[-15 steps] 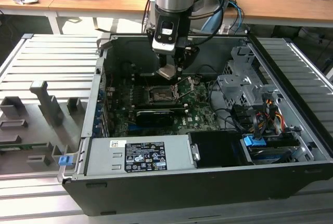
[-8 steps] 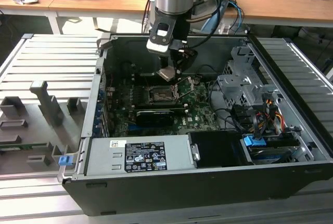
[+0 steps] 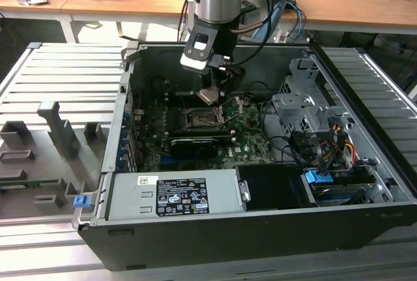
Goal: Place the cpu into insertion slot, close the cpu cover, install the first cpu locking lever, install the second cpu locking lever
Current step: 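Place the cpu into insertion slot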
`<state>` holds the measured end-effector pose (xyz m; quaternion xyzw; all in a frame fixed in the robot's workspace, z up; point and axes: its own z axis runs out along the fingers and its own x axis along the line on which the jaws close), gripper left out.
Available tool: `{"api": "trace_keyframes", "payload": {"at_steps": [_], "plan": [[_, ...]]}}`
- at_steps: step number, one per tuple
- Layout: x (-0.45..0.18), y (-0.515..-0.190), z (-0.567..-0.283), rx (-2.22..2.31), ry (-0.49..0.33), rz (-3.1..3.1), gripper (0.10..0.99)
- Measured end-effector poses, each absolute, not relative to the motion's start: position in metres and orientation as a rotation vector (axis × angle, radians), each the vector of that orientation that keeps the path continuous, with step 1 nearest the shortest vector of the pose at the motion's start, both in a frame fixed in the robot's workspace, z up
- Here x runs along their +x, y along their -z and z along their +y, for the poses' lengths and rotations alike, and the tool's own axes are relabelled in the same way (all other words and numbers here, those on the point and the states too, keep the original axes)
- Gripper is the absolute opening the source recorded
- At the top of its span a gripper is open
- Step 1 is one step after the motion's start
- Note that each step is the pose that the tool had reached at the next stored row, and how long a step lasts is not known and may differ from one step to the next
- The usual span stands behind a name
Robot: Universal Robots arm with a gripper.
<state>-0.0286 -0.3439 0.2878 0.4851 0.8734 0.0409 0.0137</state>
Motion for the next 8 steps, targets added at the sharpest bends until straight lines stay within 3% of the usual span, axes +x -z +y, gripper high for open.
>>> {"api": "trace_keyframes", "payload": {"at_steps": [8], "plan": [[-0.0286, -0.2793, -0.3438, 1.724, -0.123, 2.583, 0.537]]}}
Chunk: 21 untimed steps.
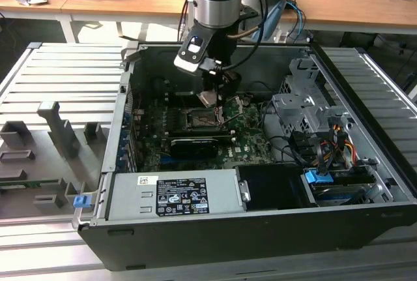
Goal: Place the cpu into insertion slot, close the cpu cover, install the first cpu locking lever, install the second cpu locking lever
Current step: 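Place the cpu into insertion slot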
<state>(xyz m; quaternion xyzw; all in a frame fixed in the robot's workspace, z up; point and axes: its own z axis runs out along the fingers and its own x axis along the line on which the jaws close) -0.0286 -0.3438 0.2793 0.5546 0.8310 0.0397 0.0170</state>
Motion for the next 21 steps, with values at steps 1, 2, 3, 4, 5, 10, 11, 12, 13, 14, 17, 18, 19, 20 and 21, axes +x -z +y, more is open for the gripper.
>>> {"api": "trace_keyframes", "payload": {"at_steps": [1, 2, 3, 4, 5, 10, 11, 12, 13, 14, 17, 18, 19, 20, 21], "plan": [[-0.029, -0.279, -0.344, 1.743, -0.123, 2.569, 0.537], [-0.029, -0.277, -0.344, 1.779, -0.122, 2.543, 0.537], [-0.029, -0.276, -0.344, 1.798, -0.122, 2.529, 0.537], [-0.029, -0.275, -0.344, 1.826, -0.121, 2.508, 0.537], [-0.029, -0.274, -0.344, 1.857, -0.12, 2.484, 0.537], [-0.029, -0.269, -0.344, 1.98, -0.117, 2.382, 0.537], [-0.029, -0.267, -0.344, 2.006, -0.116, 2.359, 0.537], [-0.029, -0.267, -0.344, 2.021, -0.116, 2.345, 0.537], [-0.029, -0.266, -0.344, 2.035, -0.115, 2.333, 0.537], [-0.029, -0.265, -0.344, 2.045, -0.115, 2.323, 0.537], [-0.029, -0.263, -0.344, 2.058, -0.114, 2.311, 0.537], [-0.029, -0.263, -0.344, 2.058, -0.114, 2.311, 0.537], [-0.029, -0.263, -0.344, 2.059, -0.114, 2.311, 0.537], [-0.03, -0.263, -0.344, 2.059, -0.114, 2.311, 0.537], [-0.03, -0.263, -0.344, 2.058, -0.114, 2.311, 0.537]]}}
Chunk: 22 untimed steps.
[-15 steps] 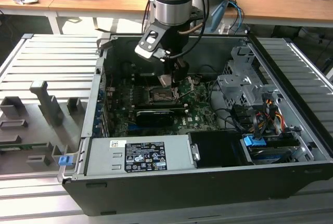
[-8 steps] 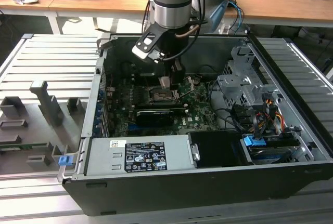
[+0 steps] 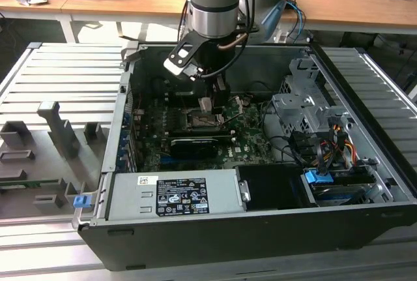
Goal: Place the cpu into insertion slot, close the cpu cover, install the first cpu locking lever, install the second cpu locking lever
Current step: 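Place the cpu into insertion slot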
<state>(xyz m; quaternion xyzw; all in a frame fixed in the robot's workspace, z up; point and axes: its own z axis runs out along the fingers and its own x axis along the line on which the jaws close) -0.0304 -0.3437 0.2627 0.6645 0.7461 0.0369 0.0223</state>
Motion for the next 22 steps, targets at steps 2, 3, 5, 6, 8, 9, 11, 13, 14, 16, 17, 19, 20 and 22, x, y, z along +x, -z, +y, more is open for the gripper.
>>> {"api": "trace_keyframes", "payload": {"at_steps": [2, 3, 5, 6, 8, 9, 11, 13, 14, 16, 17, 19, 20, 22], "plan": [[-0.032, -0.263, -0.344, 2.058, -0.115, 2.311, 0.537], [-0.033, -0.262, -0.344, 2.059, -0.115, 2.311, 0.537], [-0.034, -0.262, -0.344, 2.08, -0.114, 2.291, 0.537], [-0.034, -0.262, -0.344, 2.104, -0.113, 2.267, 0.537], [-0.034, -0.26, -0.344, 2.153, -0.111, 2.219, 0.537], [-0.034, -0.259, -0.344, 2.166, -0.111, 2.206, 0.537], [-0.034, -0.256, -0.344, 2.168, -0.111, 2.203, 0.537], [-0.035, -0.253, -0.343, 2.168, -0.111, 2.204, 0.537], [-0.036, -0.253, -0.343, 2.168, -0.111, 2.204, 0.537], [-0.036, -0.252, -0.342, 2.168, -0.111, 2.204, 0.537], [-0.036, -0.252, -0.341, 2.168, -0.111, 2.204, 0.537], [-0.037, -0.251, -0.339, 2.168, -0.111, 2.203, 0.537], [-0.037, -0.251, -0.337, 2.168, -0.111, 2.203, 0.537], [-0.037, -0.251, -0.335, 2.169, -0.111, 2.203, 0.537]]}}
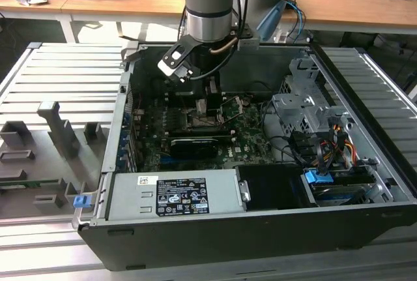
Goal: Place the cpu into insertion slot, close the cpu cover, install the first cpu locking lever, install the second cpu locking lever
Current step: 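Place the cpu into insertion slot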
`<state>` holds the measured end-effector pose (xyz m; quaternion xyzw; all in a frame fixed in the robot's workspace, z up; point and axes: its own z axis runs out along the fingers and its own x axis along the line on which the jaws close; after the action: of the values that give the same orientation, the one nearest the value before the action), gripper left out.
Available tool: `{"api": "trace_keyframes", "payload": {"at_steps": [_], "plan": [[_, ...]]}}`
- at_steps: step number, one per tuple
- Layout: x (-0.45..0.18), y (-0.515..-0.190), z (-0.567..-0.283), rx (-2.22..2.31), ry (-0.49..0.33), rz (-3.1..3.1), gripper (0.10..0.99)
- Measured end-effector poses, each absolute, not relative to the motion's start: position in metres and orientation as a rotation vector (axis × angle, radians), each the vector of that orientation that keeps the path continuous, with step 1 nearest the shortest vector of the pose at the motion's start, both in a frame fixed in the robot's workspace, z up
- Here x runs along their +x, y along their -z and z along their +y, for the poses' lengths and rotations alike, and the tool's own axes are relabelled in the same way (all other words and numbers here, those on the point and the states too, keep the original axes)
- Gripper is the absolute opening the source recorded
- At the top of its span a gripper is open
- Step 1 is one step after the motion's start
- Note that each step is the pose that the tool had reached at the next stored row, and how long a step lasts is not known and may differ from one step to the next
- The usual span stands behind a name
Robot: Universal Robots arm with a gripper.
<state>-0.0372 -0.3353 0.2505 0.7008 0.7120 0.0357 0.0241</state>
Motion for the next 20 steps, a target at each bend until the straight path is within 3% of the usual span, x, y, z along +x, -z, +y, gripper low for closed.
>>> {"api": "trace_keyframes", "payload": {"at_steps": [20], "plan": [[-0.0373, -0.2457, -0.3284, 2.222, -0.106, 2.145, 0.537]]}}
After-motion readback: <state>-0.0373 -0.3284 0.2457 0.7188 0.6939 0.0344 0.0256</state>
